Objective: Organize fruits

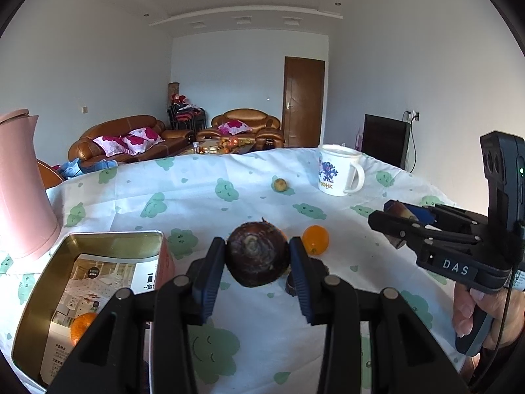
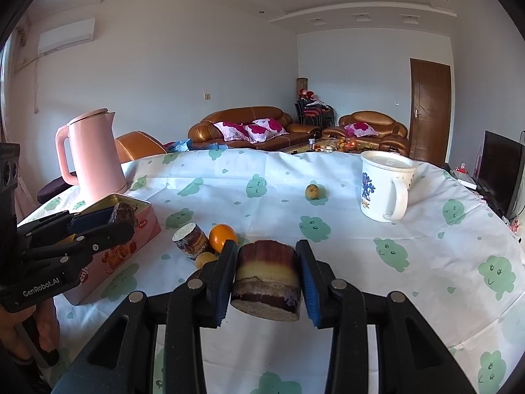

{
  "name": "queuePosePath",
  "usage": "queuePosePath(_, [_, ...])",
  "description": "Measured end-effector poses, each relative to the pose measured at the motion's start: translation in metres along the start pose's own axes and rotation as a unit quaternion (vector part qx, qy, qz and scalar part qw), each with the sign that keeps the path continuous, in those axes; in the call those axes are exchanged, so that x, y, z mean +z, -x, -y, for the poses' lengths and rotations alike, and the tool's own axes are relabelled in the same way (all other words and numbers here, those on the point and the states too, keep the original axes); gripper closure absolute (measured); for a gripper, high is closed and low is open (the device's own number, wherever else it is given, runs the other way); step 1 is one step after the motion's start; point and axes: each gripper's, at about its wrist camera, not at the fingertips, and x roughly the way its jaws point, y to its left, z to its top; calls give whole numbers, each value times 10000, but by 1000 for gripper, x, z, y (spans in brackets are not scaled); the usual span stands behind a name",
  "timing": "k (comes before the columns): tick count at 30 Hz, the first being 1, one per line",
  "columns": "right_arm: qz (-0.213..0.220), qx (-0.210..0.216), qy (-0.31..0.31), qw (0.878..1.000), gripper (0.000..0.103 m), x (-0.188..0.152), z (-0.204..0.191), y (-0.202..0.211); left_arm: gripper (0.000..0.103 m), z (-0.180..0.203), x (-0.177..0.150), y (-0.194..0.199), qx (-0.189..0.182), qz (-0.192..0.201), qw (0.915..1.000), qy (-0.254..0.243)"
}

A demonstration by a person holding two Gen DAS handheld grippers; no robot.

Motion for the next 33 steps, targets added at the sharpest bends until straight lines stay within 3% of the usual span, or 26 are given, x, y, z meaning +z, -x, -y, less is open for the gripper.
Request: queuePosePath(33, [612,7,197,9979,64,-4,-5,25,61,5,-1,17,181,428,9989,-112])
